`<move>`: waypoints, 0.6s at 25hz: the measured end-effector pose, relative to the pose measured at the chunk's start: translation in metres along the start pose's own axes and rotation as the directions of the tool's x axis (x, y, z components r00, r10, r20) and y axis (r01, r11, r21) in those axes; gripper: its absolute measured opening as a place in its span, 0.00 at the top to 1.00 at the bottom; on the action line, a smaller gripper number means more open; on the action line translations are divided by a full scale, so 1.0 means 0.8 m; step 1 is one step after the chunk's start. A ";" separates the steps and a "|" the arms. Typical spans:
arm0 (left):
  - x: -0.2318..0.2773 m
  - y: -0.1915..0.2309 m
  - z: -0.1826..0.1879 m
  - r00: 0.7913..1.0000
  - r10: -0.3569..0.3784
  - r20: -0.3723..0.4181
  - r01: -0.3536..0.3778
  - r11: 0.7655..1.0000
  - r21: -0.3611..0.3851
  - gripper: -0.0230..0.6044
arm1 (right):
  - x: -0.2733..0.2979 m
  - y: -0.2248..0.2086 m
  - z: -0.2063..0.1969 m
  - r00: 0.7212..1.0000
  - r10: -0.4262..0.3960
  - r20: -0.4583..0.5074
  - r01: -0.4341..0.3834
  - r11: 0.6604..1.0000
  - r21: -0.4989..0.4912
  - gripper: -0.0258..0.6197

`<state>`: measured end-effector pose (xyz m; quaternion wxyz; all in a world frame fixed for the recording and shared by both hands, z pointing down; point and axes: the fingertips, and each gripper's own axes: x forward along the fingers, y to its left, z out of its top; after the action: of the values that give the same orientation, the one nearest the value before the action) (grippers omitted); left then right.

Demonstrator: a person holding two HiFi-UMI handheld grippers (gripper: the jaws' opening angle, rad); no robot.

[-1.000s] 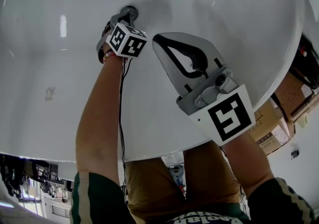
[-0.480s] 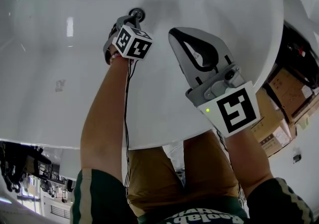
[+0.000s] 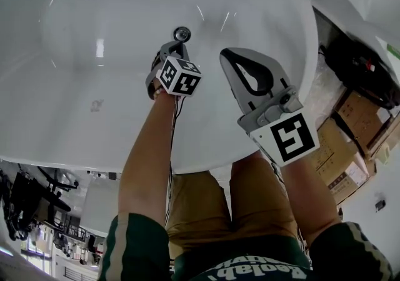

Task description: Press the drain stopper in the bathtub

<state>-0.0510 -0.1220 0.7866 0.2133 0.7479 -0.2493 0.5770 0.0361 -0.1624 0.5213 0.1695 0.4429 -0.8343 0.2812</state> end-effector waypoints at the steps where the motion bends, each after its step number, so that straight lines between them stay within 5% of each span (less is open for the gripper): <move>1: -0.009 0.000 0.001 1.000 0.003 0.004 -0.003 1.000 -0.002 0.95 | -0.004 0.003 0.005 1.000 0.001 0.002 -0.001 1.000 -0.005 0.94; 15: -0.173 -0.001 0.046 0.987 0.046 0.151 -0.041 0.999 -0.033 0.95 | -0.075 0.051 0.057 1.000 0.027 0.011 -0.026 0.999 -0.042 0.94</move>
<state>-0.0518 -0.1265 0.6437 0.1922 0.7809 -0.2896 0.5191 0.0335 -0.1340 0.4404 0.1703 0.4297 -0.8468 0.2633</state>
